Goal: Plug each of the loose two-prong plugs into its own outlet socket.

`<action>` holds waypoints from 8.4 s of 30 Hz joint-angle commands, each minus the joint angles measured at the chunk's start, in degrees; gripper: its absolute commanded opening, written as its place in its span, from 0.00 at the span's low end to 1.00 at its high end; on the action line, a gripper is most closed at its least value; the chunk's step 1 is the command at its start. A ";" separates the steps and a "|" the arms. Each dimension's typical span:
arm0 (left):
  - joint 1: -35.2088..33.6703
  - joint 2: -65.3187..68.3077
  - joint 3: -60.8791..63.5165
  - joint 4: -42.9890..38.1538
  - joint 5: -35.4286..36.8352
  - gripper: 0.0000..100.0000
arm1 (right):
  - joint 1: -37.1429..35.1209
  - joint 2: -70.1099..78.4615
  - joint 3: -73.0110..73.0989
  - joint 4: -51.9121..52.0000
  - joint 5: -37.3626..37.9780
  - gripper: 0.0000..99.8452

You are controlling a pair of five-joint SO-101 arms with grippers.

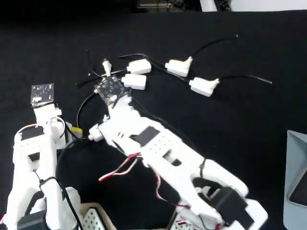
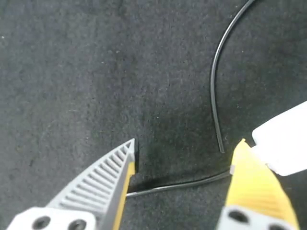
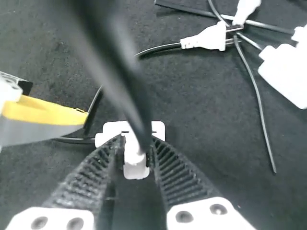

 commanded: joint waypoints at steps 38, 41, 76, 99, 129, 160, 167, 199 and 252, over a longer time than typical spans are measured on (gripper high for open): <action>-0.31 -1.32 0.92 -1.14 0.53 0.31 | 3.25 9.45 -6.99 -5.10 -0.18 0.01; -0.31 -1.32 0.92 -1.14 0.53 0.31 | 2.11 10.07 -7.08 -5.10 -0.18 0.01; -0.40 -1.32 1.10 -1.93 0.53 0.32 | 3.43 14.81 -9.71 0.70 6.77 0.01; 2.86 -25.67 -4.53 14.07 0.09 0.35 | 38.95 8.13 -6.73 -8.09 16.44 0.01; -11.03 -32.09 18.95 3.08 -7.38 0.35 | 18.90 13.49 -31.34 11.69 5.89 0.16; -10.95 -32.09 20.09 2.64 -8.00 0.35 | 11.16 66.33 -85.67 25.23 14.24 0.06; -10.95 -32.09 20.09 2.64 -8.00 0.35 | 11.25 66.86 -85.67 29.01 14.24 0.06; -10.95 -32.00 20.53 2.64 -8.00 0.35 | 12.48 37.58 -98.33 77.27 6.24 0.01; -9.54 -32.09 20.70 2.64 -9.49 0.35 | 17.67 0.13 -23.08 62.07 47.21 0.18</action>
